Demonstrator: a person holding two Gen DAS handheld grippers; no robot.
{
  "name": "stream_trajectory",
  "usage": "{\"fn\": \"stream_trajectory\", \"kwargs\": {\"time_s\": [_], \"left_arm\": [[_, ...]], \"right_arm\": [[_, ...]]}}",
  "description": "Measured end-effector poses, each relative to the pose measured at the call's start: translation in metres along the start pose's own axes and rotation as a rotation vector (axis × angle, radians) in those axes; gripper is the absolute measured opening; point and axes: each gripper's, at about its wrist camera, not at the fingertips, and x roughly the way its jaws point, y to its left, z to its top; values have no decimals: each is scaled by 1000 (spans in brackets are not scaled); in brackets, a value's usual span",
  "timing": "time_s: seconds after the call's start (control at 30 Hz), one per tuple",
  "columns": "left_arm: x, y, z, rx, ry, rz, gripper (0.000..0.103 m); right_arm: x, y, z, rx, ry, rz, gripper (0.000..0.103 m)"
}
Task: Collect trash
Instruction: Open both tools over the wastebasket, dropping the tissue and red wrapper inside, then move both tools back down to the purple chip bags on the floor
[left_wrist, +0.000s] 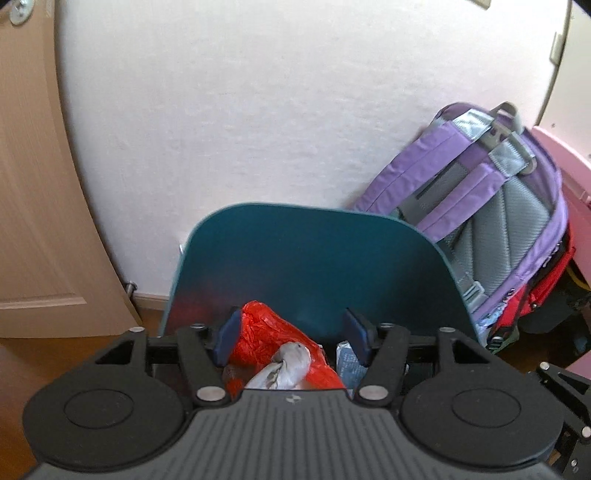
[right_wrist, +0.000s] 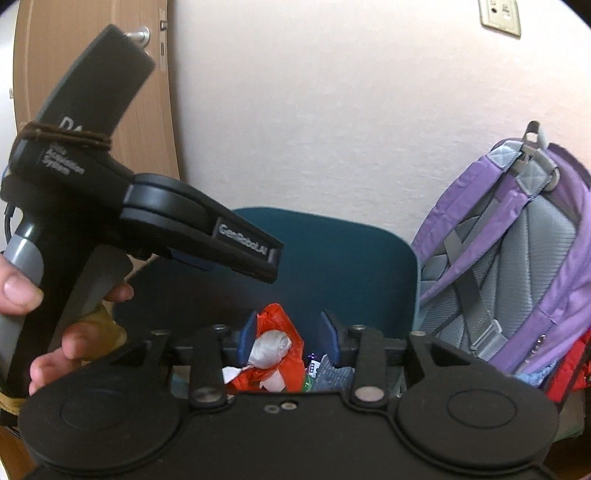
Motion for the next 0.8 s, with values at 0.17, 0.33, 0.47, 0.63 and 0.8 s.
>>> {"fn": "stream_trajectory", "kwargs": {"time_s": [0.17, 0.33, 0.47, 0.63, 0.8], "left_arm": [[-37, -8, -6, 34, -43, 10, 64], [-74, -15, -24, 68, -68, 1, 64], [-99, -18, -47, 106, -72, -3, 64], [-123, -18, -77, 150, -77, -23, 67], [-137, -12, -113, 189, -59, -41, 68]], "right_arm": [[-36, 4, 1, 11, -33, -3, 43], [-76, 9, -3, 22, -57, -3, 49], [-101, 10, -12, 34, -64, 1, 53], [-121, 18, -34, 18, -53, 15, 58], [-137, 24, -61, 14, -34, 42, 62]]}}
